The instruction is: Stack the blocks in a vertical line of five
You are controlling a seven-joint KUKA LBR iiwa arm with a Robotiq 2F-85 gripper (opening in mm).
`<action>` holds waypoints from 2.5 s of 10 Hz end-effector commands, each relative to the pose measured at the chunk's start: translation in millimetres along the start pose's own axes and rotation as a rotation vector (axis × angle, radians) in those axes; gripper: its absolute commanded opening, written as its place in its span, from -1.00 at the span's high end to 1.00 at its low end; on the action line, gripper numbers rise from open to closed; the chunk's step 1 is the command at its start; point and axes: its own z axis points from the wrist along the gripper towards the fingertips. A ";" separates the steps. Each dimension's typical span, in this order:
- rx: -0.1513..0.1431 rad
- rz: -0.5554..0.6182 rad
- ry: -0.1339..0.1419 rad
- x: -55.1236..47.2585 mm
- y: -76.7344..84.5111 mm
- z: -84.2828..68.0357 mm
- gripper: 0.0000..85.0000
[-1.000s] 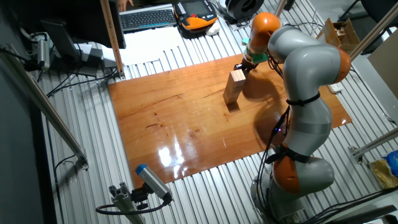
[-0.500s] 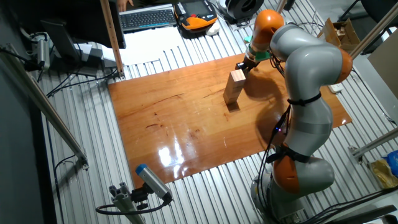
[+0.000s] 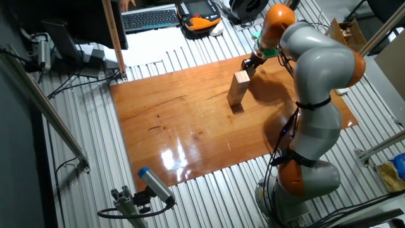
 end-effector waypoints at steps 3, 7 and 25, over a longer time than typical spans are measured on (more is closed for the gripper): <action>0.031 0.025 0.005 4.3 15.2 -61.8 1.00; 0.057 0.034 0.013 14.5 23.9 -122.0 1.00; -0.044 0.131 0.024 48.4 64.7 -173.8 1.00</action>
